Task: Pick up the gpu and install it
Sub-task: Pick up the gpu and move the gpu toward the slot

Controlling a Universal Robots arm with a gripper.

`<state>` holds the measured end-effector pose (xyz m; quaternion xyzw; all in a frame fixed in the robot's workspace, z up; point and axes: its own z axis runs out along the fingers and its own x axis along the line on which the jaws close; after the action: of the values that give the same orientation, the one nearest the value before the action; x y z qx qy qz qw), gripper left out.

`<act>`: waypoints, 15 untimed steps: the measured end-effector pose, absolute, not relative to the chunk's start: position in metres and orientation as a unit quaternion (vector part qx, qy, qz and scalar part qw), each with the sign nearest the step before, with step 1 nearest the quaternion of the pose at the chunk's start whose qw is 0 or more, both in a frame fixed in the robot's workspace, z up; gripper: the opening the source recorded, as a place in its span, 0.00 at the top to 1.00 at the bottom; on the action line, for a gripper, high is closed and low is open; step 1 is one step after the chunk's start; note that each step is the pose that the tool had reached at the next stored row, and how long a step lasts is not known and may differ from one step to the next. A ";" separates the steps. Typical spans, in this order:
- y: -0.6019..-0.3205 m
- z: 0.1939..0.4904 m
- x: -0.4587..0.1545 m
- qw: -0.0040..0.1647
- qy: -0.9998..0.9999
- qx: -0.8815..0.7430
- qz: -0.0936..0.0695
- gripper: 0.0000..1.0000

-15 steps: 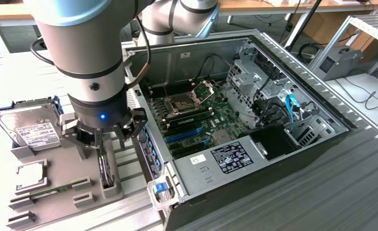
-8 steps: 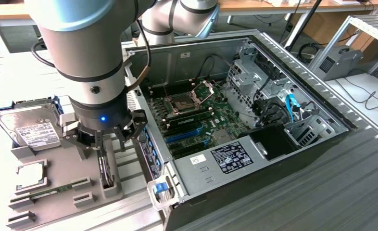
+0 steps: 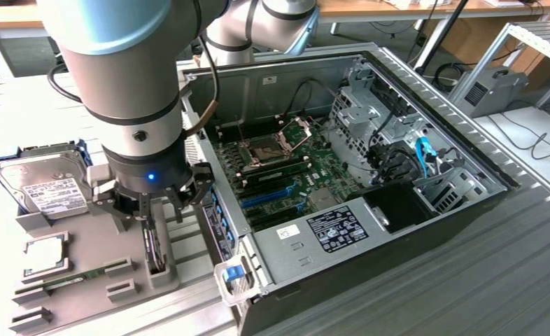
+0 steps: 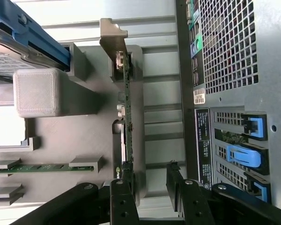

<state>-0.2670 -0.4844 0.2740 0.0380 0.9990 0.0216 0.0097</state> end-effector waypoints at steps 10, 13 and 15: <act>-0.484 0.267 -0.267 0.009 0.999 0.038 0.022 0.58; -0.484 0.265 -0.267 0.009 0.999 0.038 0.022 0.58; -0.484 0.263 -0.267 0.009 0.999 0.038 0.022 0.58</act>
<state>-0.2670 -0.4844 0.2631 0.0380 0.9990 0.0215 0.0089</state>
